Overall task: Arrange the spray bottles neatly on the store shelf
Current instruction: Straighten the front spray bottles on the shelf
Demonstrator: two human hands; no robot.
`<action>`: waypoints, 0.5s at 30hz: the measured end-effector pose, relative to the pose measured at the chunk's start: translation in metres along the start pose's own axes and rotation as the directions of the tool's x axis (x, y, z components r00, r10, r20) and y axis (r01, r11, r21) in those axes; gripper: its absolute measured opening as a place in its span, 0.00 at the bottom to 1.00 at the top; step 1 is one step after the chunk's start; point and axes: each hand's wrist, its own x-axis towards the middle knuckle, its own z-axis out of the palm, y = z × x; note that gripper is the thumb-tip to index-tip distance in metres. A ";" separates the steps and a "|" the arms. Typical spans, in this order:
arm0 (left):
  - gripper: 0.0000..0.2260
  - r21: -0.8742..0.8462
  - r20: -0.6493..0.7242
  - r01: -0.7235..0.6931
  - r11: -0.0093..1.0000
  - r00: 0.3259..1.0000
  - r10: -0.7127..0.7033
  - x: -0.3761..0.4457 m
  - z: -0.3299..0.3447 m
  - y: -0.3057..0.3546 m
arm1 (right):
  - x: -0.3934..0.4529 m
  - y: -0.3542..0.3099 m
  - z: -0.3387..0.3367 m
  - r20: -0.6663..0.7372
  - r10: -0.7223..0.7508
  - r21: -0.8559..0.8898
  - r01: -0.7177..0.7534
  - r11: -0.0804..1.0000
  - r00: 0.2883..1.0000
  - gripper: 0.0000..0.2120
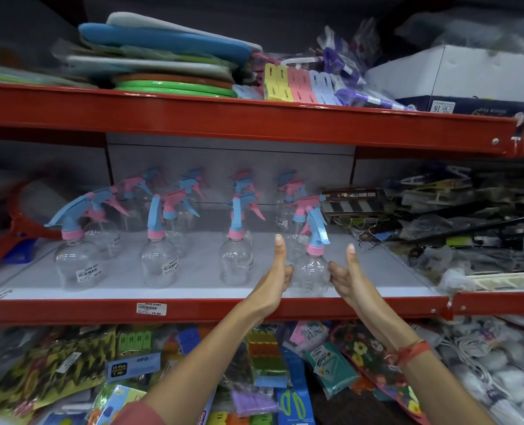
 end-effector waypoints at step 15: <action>0.55 0.002 -0.111 -0.014 1.000 0.994 0.015 -0.033 -0.040 -0.012 | -0.042 -0.004 0.043 -0.554 -0.347 -0.023 0.402 0.915 0.757 0.28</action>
